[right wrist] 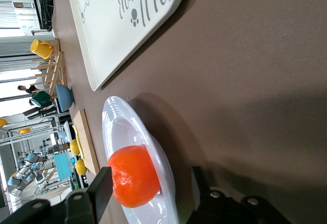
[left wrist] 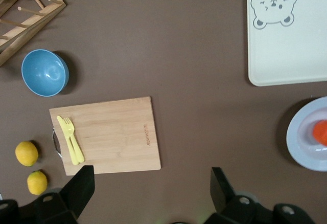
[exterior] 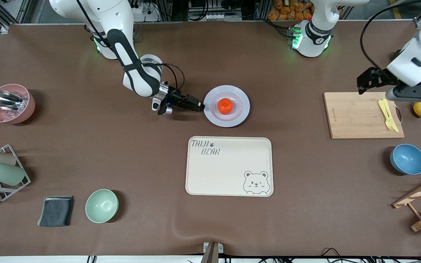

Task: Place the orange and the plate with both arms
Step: 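Hook the right gripper onto the white plate's rim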

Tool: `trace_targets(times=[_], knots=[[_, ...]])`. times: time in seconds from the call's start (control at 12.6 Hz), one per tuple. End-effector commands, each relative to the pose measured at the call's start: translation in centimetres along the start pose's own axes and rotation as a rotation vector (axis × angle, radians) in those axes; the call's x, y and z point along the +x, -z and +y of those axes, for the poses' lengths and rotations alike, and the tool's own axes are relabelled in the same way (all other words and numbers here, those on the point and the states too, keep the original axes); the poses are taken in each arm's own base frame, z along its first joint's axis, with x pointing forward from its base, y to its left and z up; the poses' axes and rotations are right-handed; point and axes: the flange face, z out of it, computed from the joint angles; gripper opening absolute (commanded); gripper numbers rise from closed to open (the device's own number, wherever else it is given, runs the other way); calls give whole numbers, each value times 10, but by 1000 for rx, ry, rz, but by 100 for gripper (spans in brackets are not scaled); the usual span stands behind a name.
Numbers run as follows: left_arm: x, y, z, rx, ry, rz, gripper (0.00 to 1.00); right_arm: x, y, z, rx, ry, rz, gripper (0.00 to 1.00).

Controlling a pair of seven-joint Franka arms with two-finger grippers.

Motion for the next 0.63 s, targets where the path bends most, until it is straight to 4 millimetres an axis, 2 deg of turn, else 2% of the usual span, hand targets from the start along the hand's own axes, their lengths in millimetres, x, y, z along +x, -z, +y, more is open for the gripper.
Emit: trace_targets(times=[0.0, 0.16, 0.47, 0.55], knots=[[-12, 22, 0, -14, -58, 20, 100, -4, -10, -2, 11, -1, 19, 67], [-14, 28, -1, -37, -49, 9, 100, -9, -17, -1, 13, -9, 18, 64], [-13, 27, -1, -90, 26, 7, 100, -20, -32, -3, 21, -22, 15, 50], [-13, 26, 0, -90, 24, 5, 100, -22, -34, -2, 18, -22, 11, 39]])
